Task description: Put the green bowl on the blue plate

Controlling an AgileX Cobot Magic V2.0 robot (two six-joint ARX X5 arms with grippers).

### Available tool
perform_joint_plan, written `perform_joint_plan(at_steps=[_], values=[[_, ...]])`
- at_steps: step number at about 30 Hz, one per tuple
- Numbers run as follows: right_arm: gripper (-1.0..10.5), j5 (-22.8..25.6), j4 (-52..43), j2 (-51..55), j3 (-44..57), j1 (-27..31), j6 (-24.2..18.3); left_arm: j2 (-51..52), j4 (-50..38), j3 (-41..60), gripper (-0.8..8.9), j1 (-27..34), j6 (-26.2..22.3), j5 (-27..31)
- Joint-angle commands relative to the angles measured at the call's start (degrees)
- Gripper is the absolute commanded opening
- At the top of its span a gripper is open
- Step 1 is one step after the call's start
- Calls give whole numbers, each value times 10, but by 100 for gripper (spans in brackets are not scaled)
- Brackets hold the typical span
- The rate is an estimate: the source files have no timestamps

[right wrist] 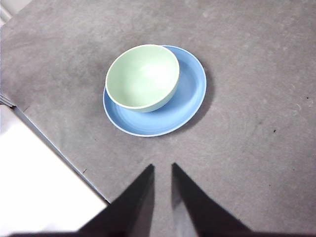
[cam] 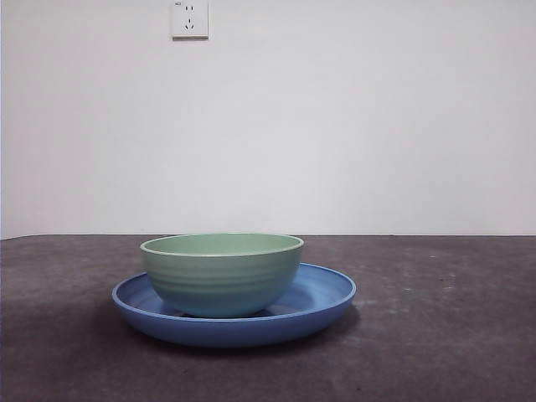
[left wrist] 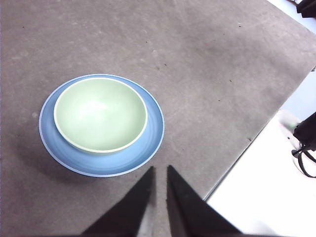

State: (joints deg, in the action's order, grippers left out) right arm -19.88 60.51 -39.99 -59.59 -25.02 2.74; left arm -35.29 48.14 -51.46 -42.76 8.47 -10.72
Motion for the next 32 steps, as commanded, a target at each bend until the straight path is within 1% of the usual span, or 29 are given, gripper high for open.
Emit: perform_joint_plan(at_steps=[1, 15, 17, 19, 21, 24, 26, 29, 32], values=[[31, -2, -7, -3, -3, -3, -4, -2, -5, -3, 15, -3, -2, -3], [31, -2, -7, -3, -3, -3, -4, -2, -7, -2, 15, -3, -2, -3], [31, -2, -7, -3, -3, -3, -4, 1, -6, 0, 15, 6, -2, -3], [31, -2, -7, -3, -3, -3, -4, 1, -6, 2, 15, 34, -2, -3], [31, -2, -7, -3, -3, -3, -4, 1, -7, 10, 15, 74, -2, -16], [31, -2, -7, -3, -3, -3, -4, 11, -20, 35, 15, 142, -3, -15], [31, -2, -7, -3, -3, -3, -4, 30, -47, 64, 15, 189, -3, -15], [31, -2, -8, -3, -3, -3, -4, 72, -110, 130, 15, 265, -3, -15], [31, -2, -9, -3, -3, -3, -4, 114, -170, 201, 15, 335, -18, -13]])
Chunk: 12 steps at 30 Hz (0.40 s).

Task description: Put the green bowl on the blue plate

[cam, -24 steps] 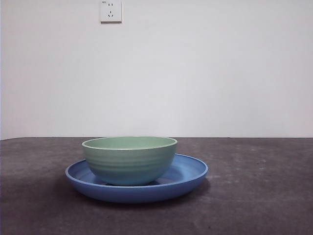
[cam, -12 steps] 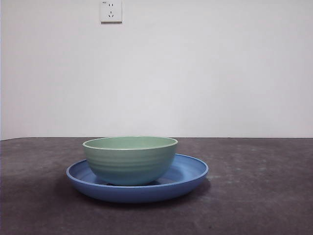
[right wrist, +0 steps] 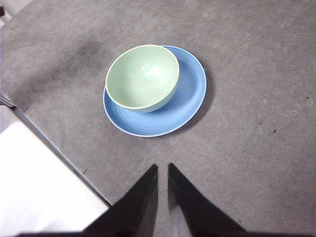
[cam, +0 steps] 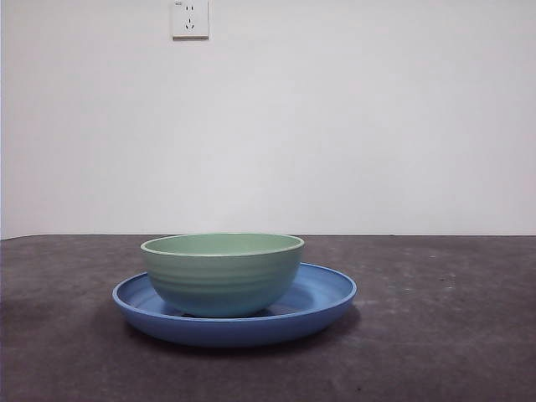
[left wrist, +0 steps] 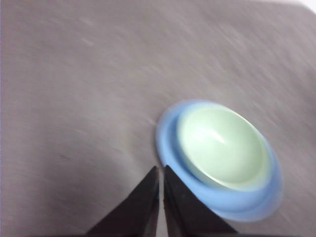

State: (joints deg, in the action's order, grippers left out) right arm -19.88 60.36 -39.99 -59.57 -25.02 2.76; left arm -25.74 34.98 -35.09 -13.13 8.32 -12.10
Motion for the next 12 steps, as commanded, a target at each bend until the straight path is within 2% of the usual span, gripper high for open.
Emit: perform_joint_plan(at_steps=[1, 6, 12], values=[[31, -2, -8, -3, -3, -3, -5, 32, -57, 61, 15, 63, -23, 2], [31, -2, -8, -3, -3, -3, -5, 101, -135, 179, 15, 135, -45, 3], [31, -2, -8, -3, -3, -3, -5, 165, -153, 257, 15, 159, -81, 26]])
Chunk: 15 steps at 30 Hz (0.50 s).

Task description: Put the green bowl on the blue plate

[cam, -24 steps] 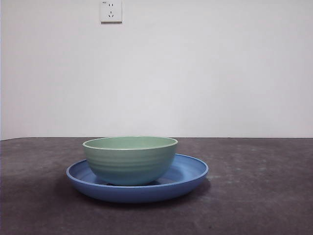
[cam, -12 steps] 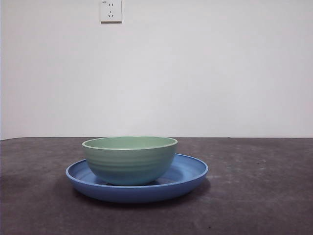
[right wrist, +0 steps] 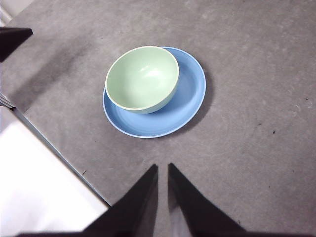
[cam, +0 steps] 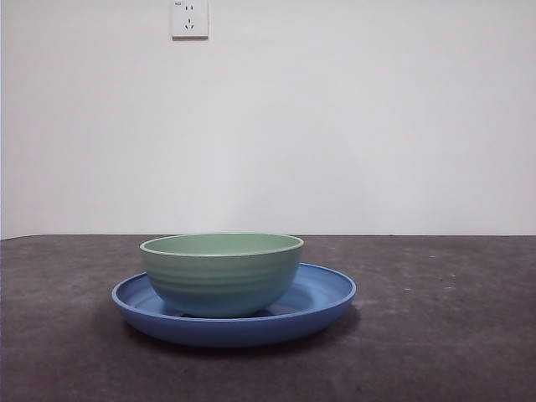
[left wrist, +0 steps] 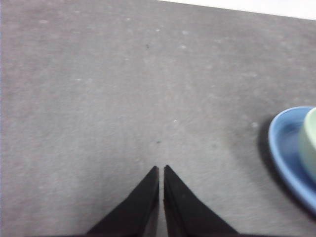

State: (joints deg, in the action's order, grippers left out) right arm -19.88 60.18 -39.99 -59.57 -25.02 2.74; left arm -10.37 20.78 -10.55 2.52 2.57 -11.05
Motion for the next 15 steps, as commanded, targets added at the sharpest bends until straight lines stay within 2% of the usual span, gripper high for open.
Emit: perform_joint_plan(at_steps=[1, 5, 15], values=[[31, -2, -6, -3, -3, -3, -4, 20, -11, 19, 15, 3, -23, 33], [31, -2, -6, -3, -3, -3, -4, 50, -11, 40, 15, 4, -21, 83], [31, -2, -6, -3, -3, -3, -4, 102, -38, 75, 15, 3, -22, 88]])
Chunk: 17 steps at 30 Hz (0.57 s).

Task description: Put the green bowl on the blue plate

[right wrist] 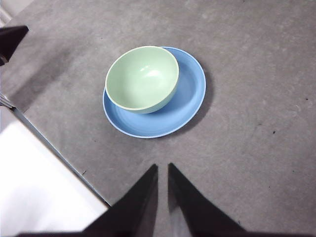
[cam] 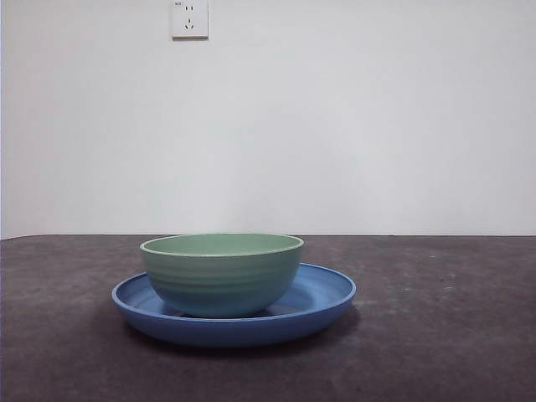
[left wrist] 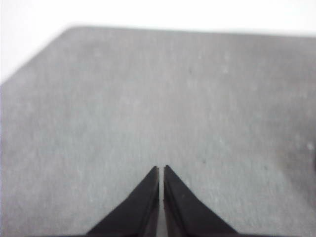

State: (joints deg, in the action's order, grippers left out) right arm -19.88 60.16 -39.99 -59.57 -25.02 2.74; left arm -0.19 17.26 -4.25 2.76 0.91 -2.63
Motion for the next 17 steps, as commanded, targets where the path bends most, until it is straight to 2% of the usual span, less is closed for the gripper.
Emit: perform_joint_plan(at_steps=[1, 7, 17], values=[[31, -2, -6, -3, -3, -3, -5, 0, -7, 13, 15, 1, -5, 4], [31, -2, -6, -3, -3, -3, -4, 0, -65, 36, 15, -7, -5, 13], [31, -2, -6, -3, -3, -3, -4, 0, -64, 36, 15, -13, -17, 35]])
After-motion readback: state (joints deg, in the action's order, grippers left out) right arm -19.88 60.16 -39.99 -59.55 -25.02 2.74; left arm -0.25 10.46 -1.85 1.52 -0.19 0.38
